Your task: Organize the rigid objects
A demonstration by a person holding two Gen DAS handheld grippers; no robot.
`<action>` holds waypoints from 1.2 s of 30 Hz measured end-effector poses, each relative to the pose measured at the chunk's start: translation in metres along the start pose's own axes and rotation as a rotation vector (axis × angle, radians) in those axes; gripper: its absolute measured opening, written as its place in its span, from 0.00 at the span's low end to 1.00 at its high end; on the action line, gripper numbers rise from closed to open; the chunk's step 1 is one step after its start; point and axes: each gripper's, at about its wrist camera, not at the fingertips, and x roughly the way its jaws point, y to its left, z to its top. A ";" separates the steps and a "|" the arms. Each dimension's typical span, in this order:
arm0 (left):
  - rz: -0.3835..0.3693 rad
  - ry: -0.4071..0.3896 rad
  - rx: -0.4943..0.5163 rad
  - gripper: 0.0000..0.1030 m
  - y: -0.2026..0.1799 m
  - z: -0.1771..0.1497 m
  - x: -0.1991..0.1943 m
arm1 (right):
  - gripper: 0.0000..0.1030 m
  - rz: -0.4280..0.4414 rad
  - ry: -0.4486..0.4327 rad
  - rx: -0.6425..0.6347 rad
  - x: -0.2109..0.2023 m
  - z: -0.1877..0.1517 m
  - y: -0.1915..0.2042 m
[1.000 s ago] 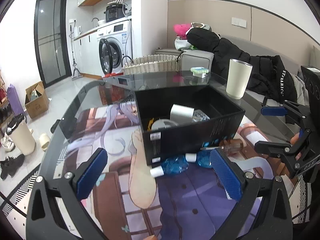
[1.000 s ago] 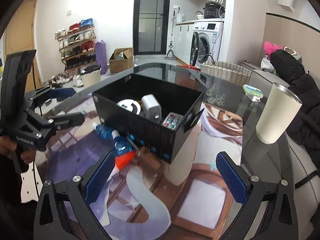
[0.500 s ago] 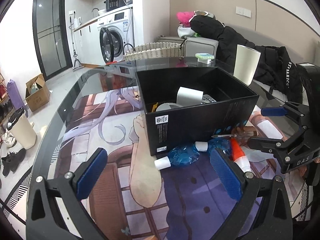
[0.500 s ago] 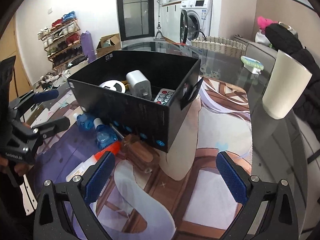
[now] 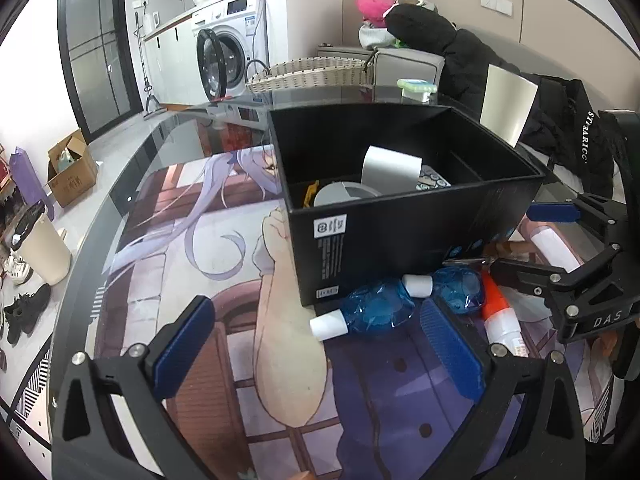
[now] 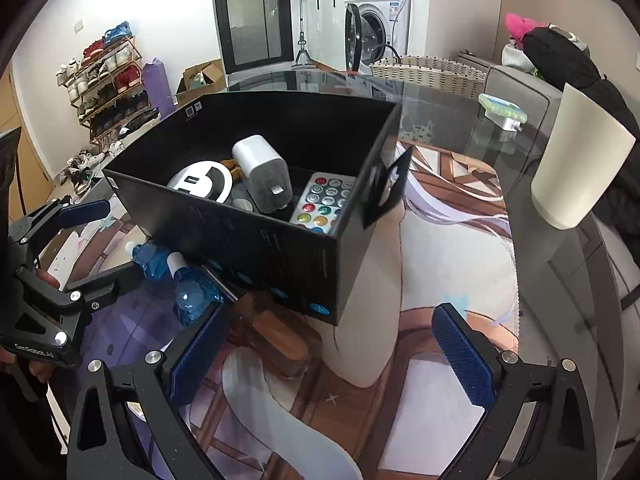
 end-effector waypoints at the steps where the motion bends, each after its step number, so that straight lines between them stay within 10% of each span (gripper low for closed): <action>1: -0.003 0.001 -0.002 1.00 0.000 0.000 0.000 | 0.99 -0.004 0.004 0.000 0.000 -0.001 -0.002; 36: -0.013 0.020 -0.013 1.00 0.003 -0.002 0.003 | 0.99 -0.027 0.047 0.012 0.004 -0.011 0.002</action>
